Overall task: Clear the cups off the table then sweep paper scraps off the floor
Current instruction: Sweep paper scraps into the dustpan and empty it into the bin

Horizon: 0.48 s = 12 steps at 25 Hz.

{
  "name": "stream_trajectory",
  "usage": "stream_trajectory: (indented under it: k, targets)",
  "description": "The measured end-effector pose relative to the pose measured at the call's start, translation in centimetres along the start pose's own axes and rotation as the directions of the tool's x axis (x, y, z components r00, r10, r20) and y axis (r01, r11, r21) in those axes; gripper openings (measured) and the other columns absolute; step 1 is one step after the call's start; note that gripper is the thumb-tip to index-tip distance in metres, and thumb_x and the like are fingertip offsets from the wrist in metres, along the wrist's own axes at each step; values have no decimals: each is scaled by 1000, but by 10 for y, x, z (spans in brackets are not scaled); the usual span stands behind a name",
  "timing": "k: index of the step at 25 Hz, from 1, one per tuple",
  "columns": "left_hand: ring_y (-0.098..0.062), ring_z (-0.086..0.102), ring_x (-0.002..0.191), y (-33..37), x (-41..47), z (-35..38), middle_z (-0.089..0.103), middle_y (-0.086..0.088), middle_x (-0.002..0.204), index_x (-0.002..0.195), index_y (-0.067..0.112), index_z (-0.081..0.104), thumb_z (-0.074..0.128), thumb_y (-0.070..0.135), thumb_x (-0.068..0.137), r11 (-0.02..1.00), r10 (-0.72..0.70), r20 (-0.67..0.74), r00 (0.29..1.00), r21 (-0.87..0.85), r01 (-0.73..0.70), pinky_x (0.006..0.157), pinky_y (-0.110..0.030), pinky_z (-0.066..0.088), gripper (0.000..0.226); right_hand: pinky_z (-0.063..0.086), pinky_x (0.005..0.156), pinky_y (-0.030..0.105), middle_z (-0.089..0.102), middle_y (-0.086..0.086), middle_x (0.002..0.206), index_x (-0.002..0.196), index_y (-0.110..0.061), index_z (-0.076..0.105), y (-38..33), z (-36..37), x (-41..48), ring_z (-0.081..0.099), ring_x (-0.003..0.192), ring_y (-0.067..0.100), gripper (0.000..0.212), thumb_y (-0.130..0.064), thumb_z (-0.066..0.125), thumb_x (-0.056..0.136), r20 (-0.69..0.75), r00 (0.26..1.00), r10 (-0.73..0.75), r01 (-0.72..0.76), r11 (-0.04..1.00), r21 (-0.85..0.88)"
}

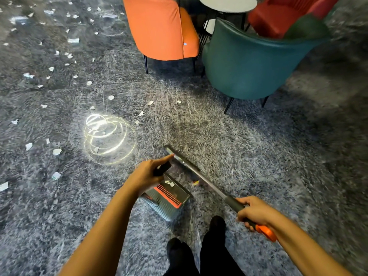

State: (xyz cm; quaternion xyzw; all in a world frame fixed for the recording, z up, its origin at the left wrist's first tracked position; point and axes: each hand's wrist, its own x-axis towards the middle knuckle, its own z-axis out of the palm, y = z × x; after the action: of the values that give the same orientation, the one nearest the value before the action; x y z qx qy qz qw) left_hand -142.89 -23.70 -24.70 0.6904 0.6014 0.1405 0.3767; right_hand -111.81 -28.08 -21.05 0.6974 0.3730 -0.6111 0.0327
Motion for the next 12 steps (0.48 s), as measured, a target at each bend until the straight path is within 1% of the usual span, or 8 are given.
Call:
stream_trajectory:
  k: [2, 3, 5, 6, 8, 9, 10, 12]
  targets:
    - [8, 48, 47, 3, -3, 4, 63, 16, 98, 137, 48, 32, 60, -5, 79, 1000, 16, 4, 1000, -9, -16, 46, -13, 38, 84, 32, 30, 16, 45, 10, 57, 126, 4, 49, 8, 1, 5, 40, 26, 9, 45, 16, 45, 83, -50, 999, 6, -6, 1000, -5]
    - [5, 48, 46, 4, -4, 7, 62, 21, 86, 137, 48, 35, 59, -4, 78, 1000, 19, 2, 1000, 10, -19, 46, -12, 37, 82, 31, 29, 15, 43, 10, 56, 128, 7, 47, 12, 3, 7, 39, 24, 9, 46, 17, 45, 83, -71, 997, 10, -11, 1000, -2]
    - [0, 47, 48, 9, -6, 13, 56, 14, 64, 140, 47, 36, 60, 4, 78, 988, 29, -7, 1000, 151, -28, 46, -13, 33, 79, 29, 29, 14, 41, 10, 56, 128, 9, 45, 23, 9, 11, 37, 23, 9, 46, 18, 44, 83, -94, 995, 31, -30, 999, 14]
    - [-3, 50, 55, 10, -6, 16, 58, 9, 67, 143, 47, 30, 60, 9, 79, 970, 34, -15, 999, 240, -30, 49, -16, 37, 80, 28, 29, 14, 41, 9, 57, 127, 9, 46, 28, 13, 10, 37, 24, 9, 45, 17, 44, 83, -91, 995, 46, -44, 999, 21]
    - [-22, 62, 73, 8, -6, 22, 65, -5, 86, 149, 40, 16, 61, 22, 84, 931, -31, -26, 999, 363, 38, 59, -30, 45, 81, 30, 30, 15, 41, 8, 58, 124, 6, 48, 38, 24, 4, 37, 26, 9, 41, 16, 44, 84, -51, 996, 77, -75, 996, 41]
    - [-28, 63, 81, 8, -7, 24, 66, -8, 93, 150, 33, 19, 60, 29, 87, 909, -96, -39, 995, 403, 103, 61, -32, 45, 75, 30, 30, 15, 41, 8, 58, 123, 4, 50, 42, 29, 0, 37, 26, 9, 40, 15, 44, 85, -16, 996, 87, -86, 995, 53]
    - [-29, 64, 86, 7, -7, 26, 67, -10, 99, 144, 23, 30, 58, 35, 90, 886, -149, -53, 987, 436, 157, 62, -32, 43, 62, 31, 30, 16, 41, 8, 57, 122, 1, 51, 45, 33, -4, 38, 26, 9, 40, 15, 44, 85, 22, 996, 90, -92, 994, 59]
    - [-28, 63, 87, 8, -9, 31, 66, -12, 100, 118, 16, 45, 53, 40, 93, 873, -184, -64, 981, 448, 193, 59, -30, 36, 36, 33, 32, 16, 42, 8, 58, 120, -5, 53, 45, 33, -11, 40, 28, 9, 41, 15, 43, 85, 82, 993, 82, -87, 994, 60]
